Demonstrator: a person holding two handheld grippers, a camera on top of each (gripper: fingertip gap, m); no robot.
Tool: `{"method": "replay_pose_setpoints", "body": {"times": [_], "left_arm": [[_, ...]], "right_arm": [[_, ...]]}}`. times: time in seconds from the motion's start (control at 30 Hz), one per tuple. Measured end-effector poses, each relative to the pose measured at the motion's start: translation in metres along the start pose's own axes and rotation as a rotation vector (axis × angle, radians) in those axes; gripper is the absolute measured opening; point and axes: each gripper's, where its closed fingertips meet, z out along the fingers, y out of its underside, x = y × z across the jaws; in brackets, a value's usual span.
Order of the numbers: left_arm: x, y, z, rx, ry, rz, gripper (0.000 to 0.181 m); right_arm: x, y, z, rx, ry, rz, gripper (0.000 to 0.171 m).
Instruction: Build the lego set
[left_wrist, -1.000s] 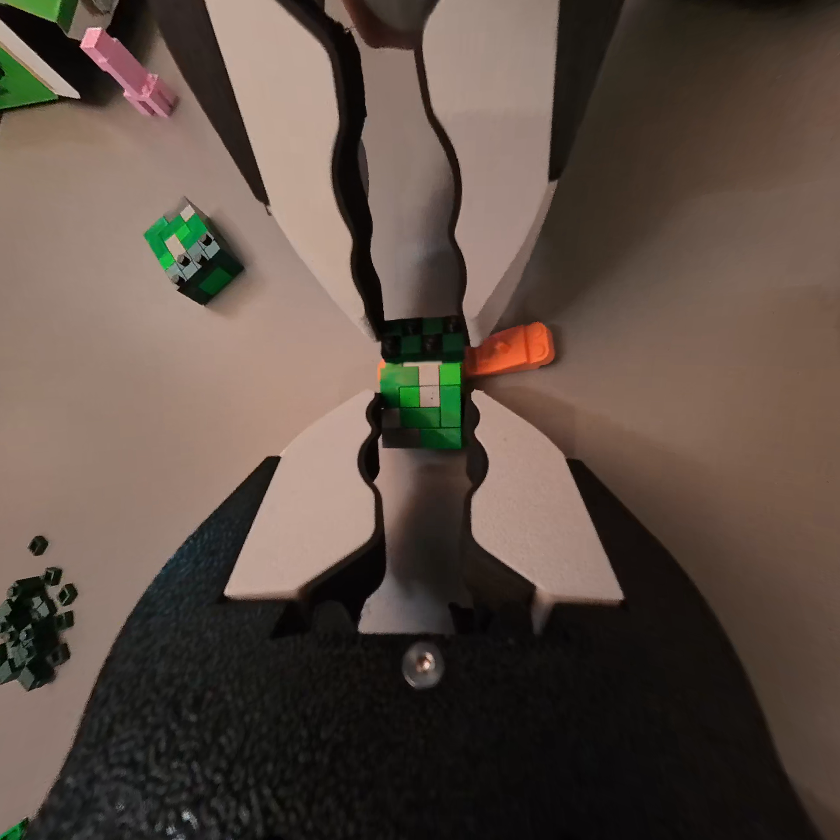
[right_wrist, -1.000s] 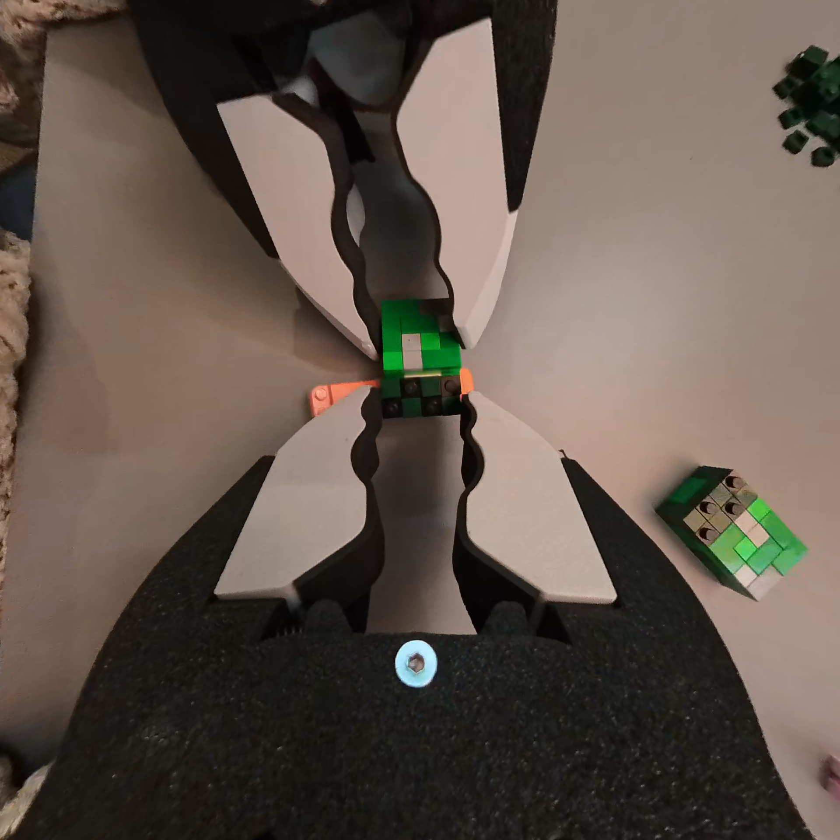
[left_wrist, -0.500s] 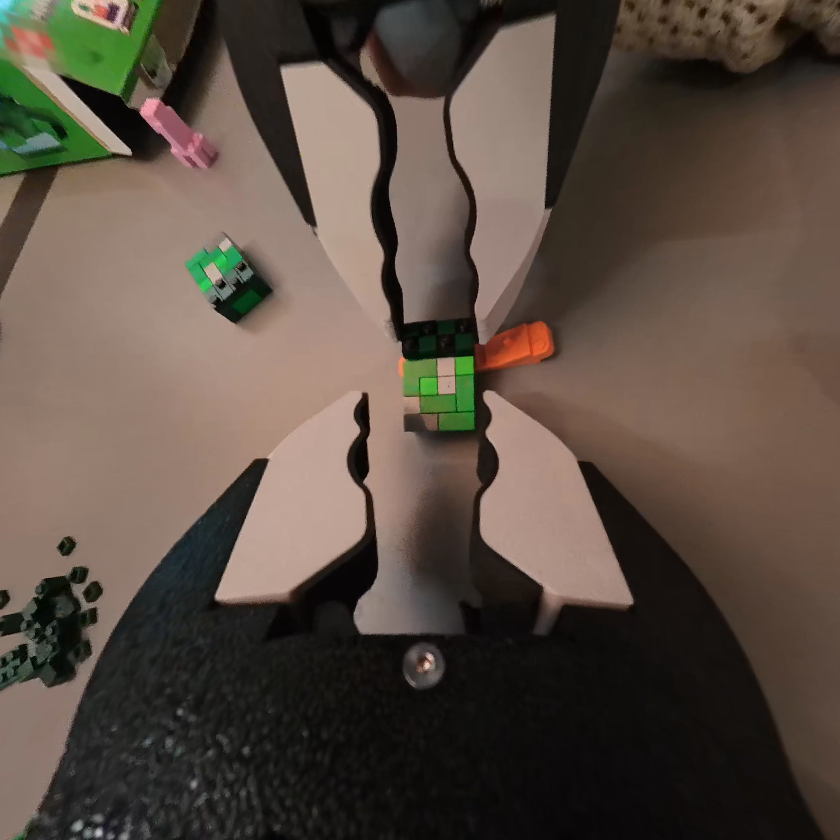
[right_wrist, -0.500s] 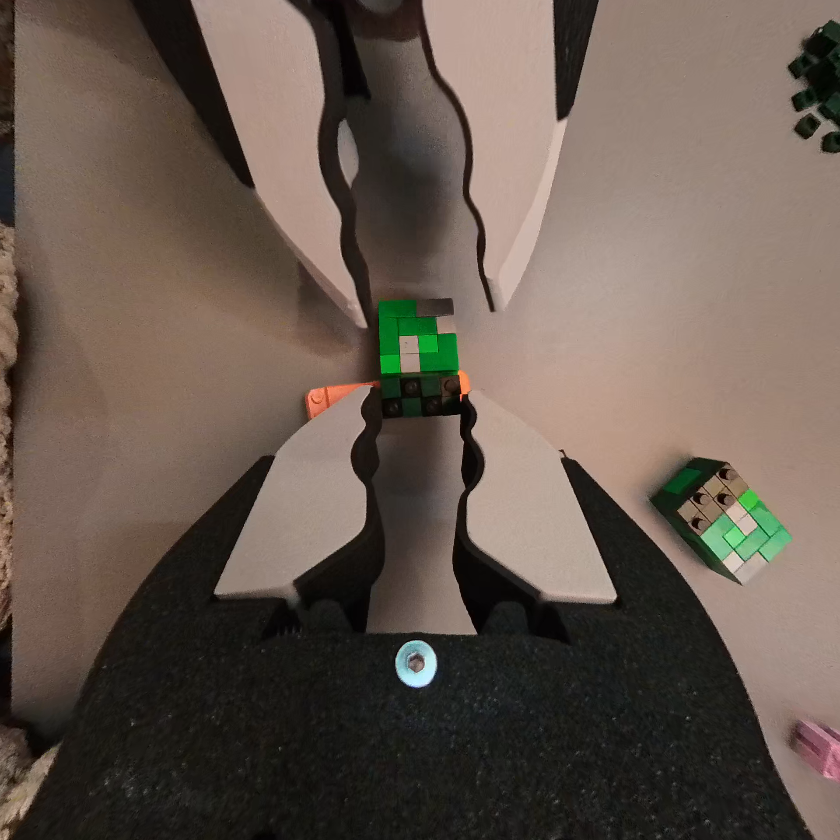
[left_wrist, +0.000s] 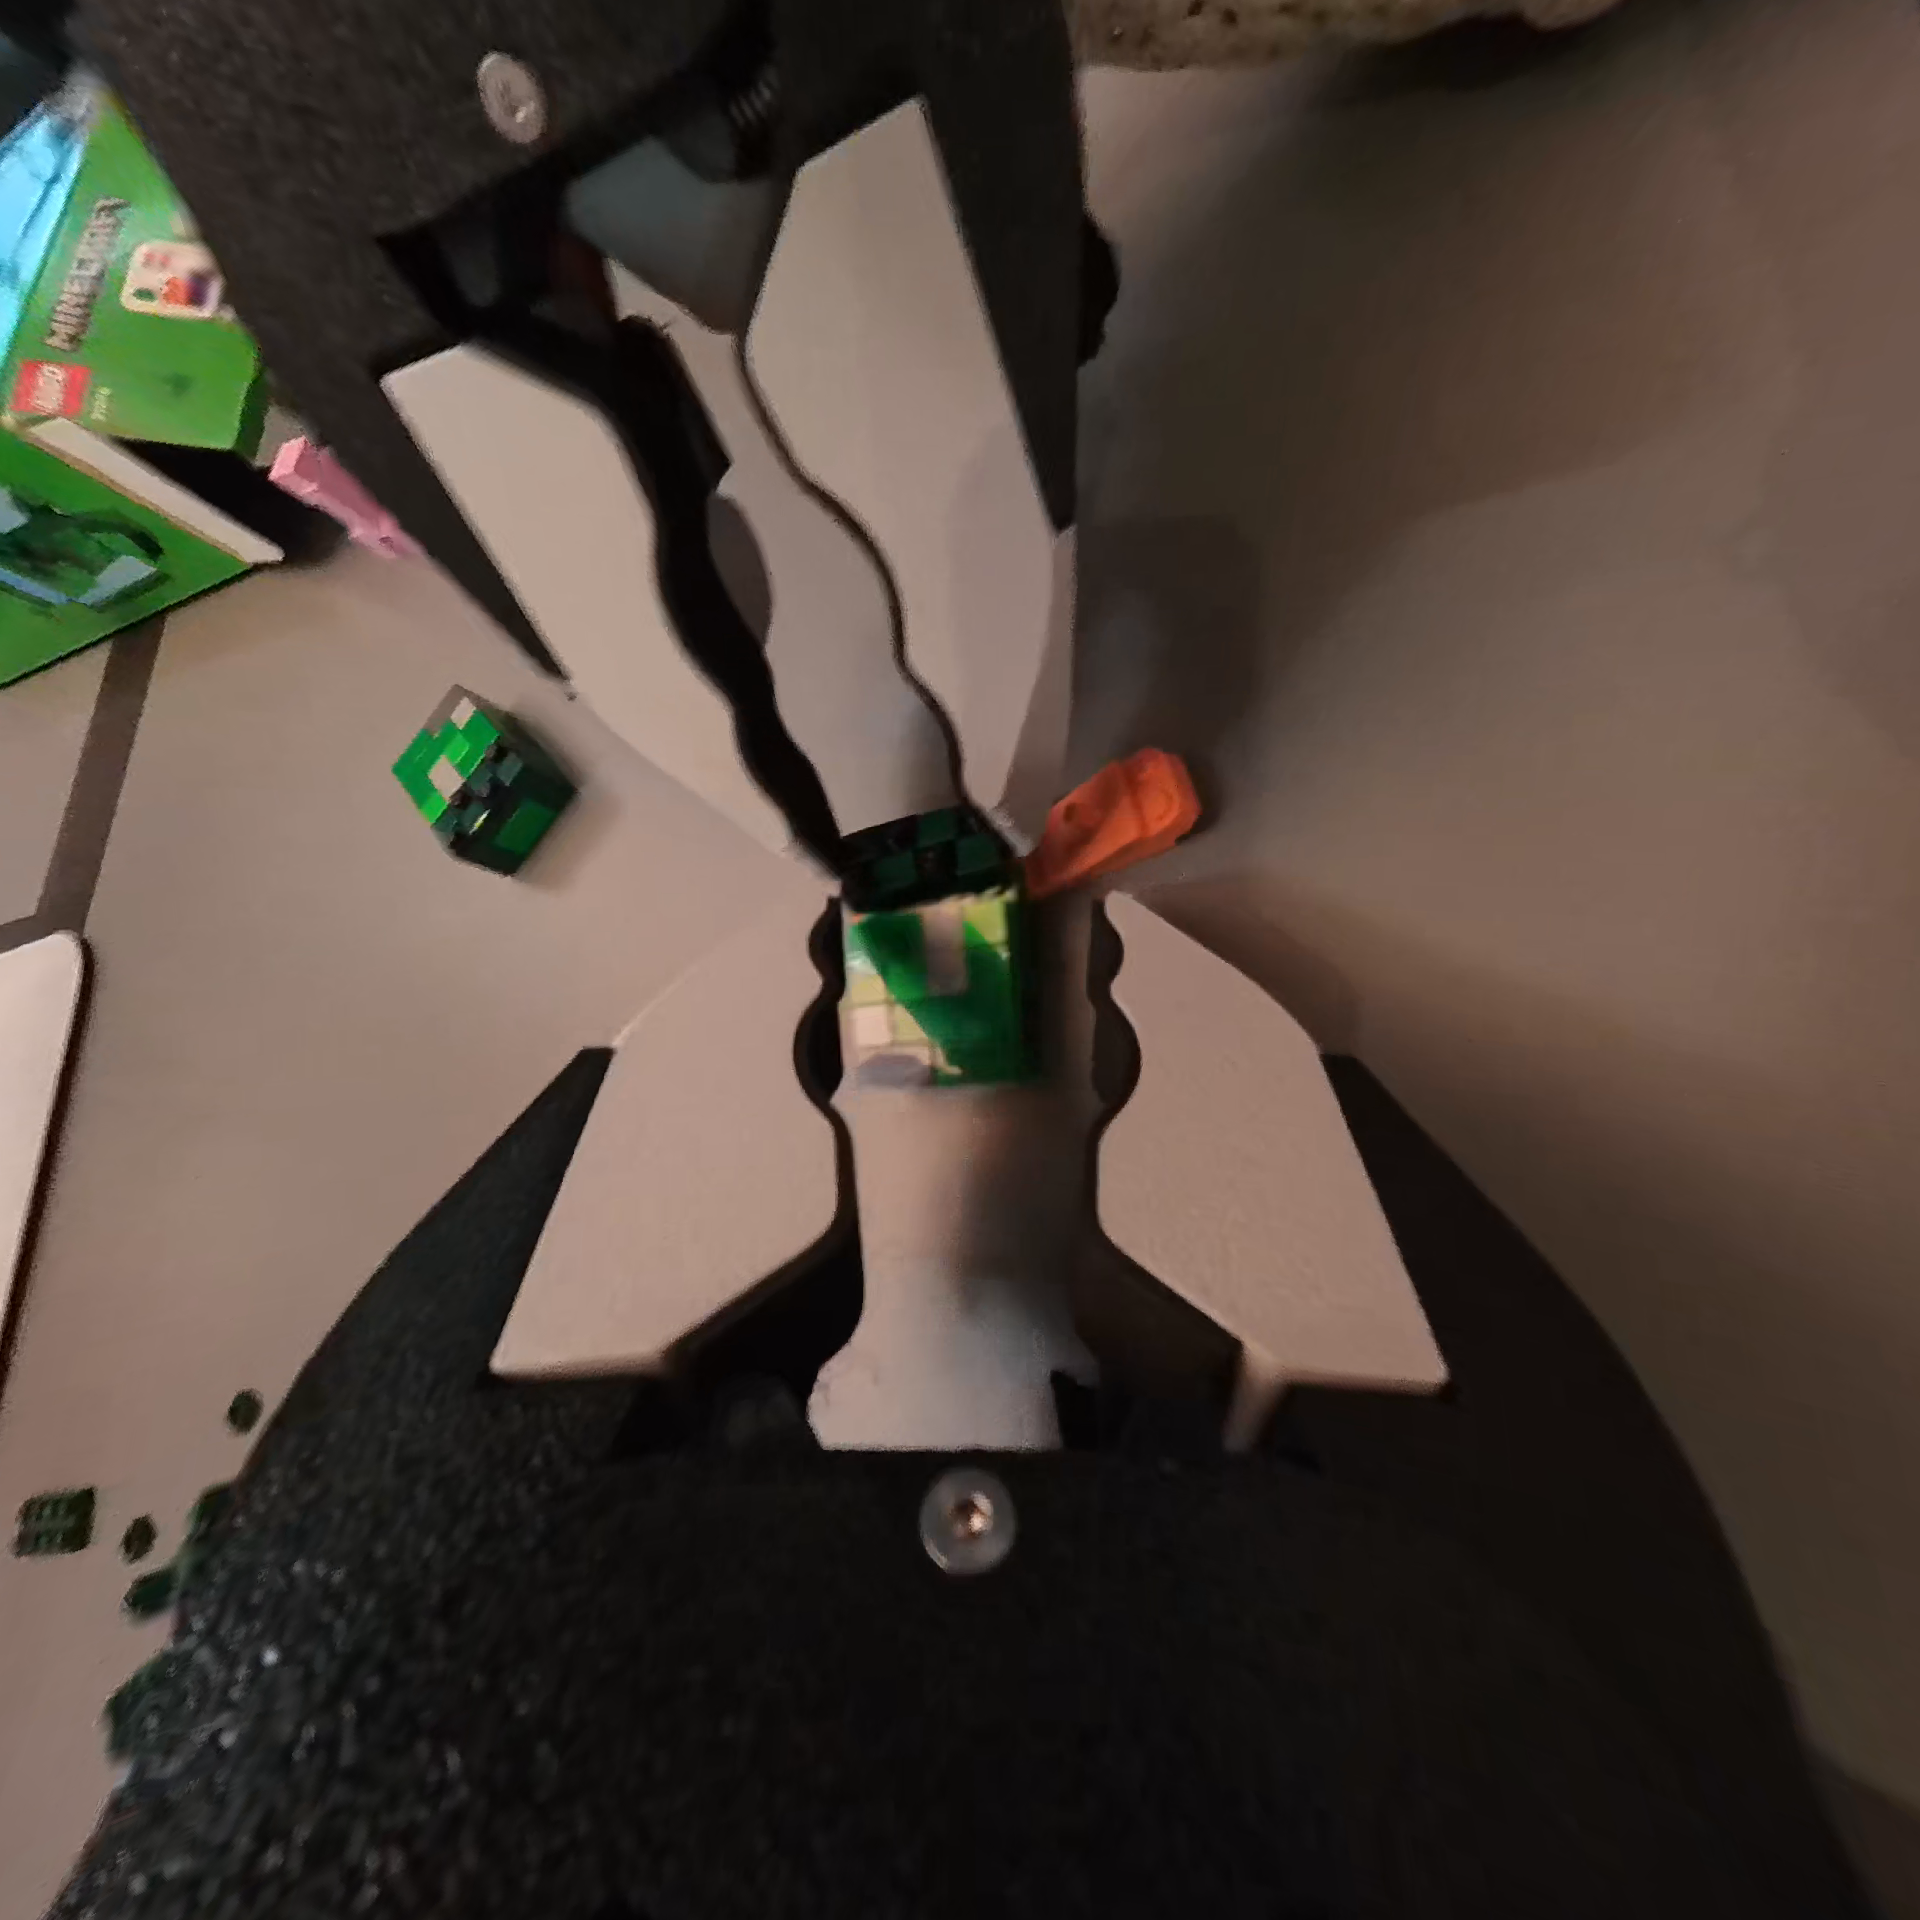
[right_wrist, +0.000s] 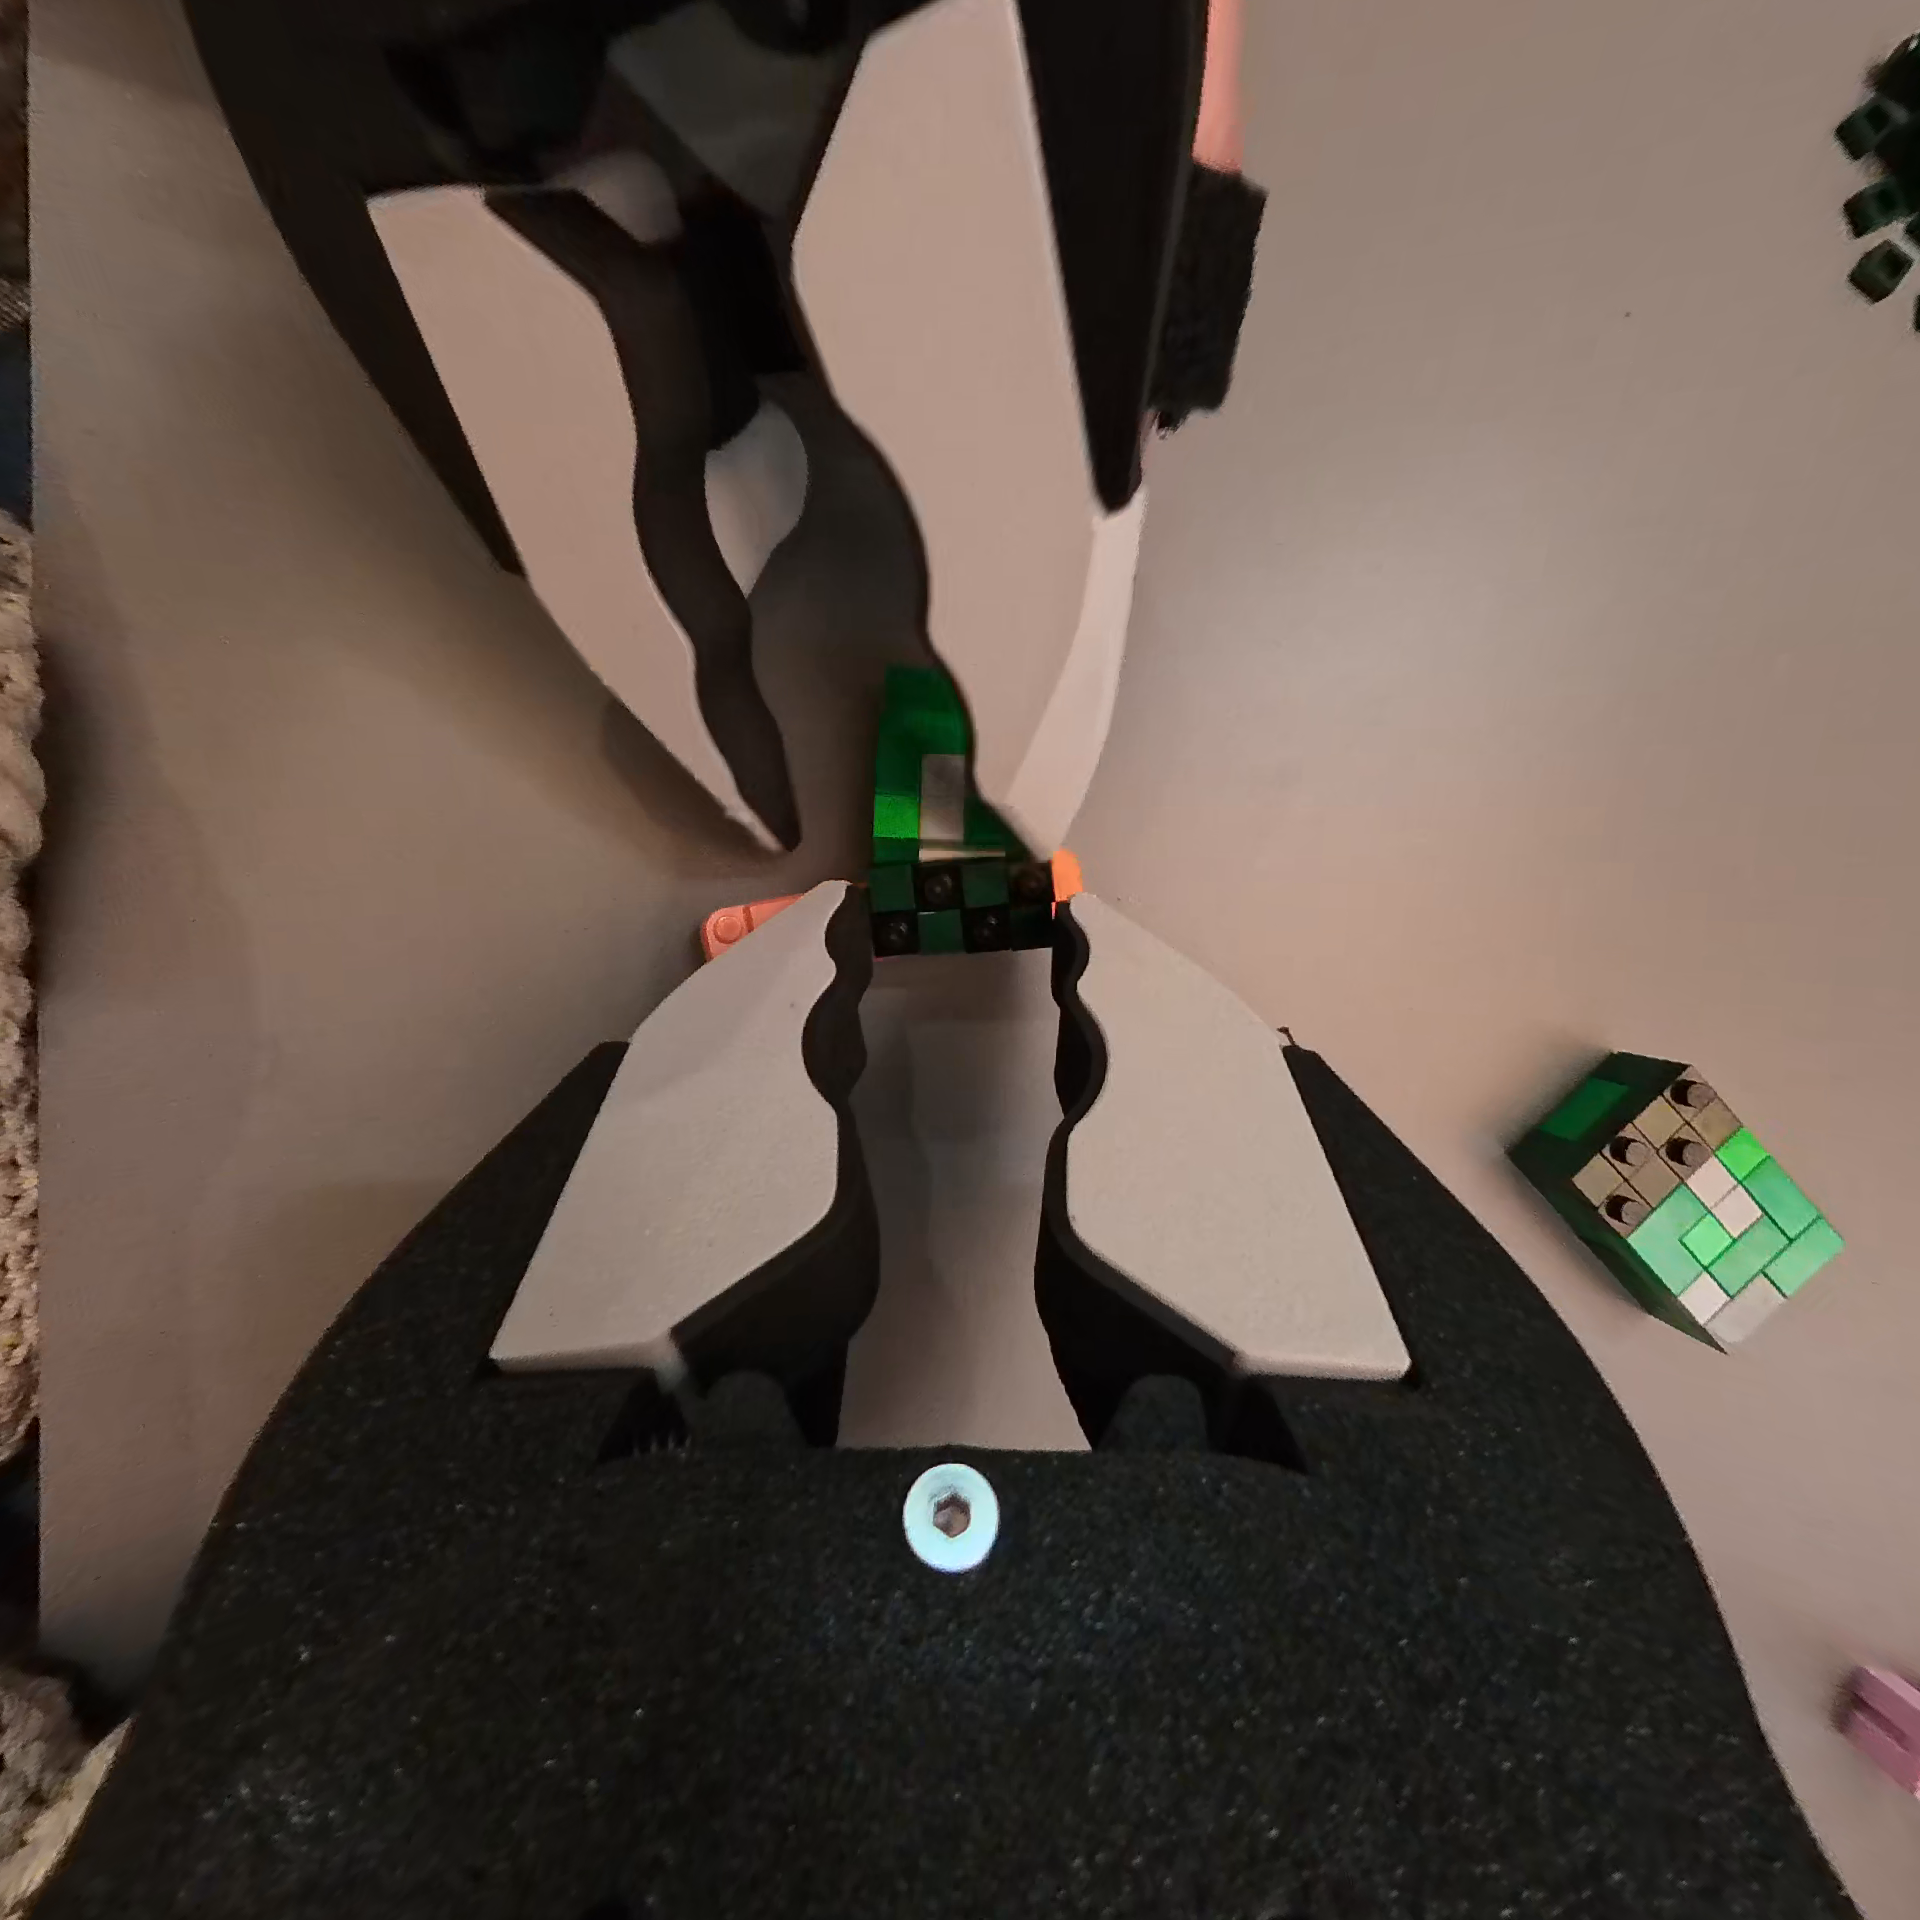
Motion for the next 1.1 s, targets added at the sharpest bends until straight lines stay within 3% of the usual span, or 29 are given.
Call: {"method": "replay_pose_setpoints", "body": {"times": [0.2,0.33,0.43,0.77,1.1], "left_arm": [[-0.013,0.016,-0.01,-0.044,0.014,-0.197,0.054],[-0.006,0.021,-0.003,-0.095,0.032,-0.184,0.052],[-0.006,0.022,-0.001,-0.11,0.033,-0.194,0.036],[-0.003,0.013,0.001,-0.209,0.012,-0.234,0.035],[0.004,0.012,0.003,-0.193,0.045,-0.216,0.035]], "right_arm": [[0.0,0.0,-0.001,0.007,-0.002,-0.001,0.033],[-0.002,0.0,-0.002,0.021,-0.015,0.004,0.033],[-0.003,0.0,-0.004,0.037,-0.027,0.013,0.033],[0.0,0.004,-0.008,0.021,-0.011,0.042,0.033],[-0.007,0.006,-0.006,-0.026,-0.034,0.02,0.033]]}}
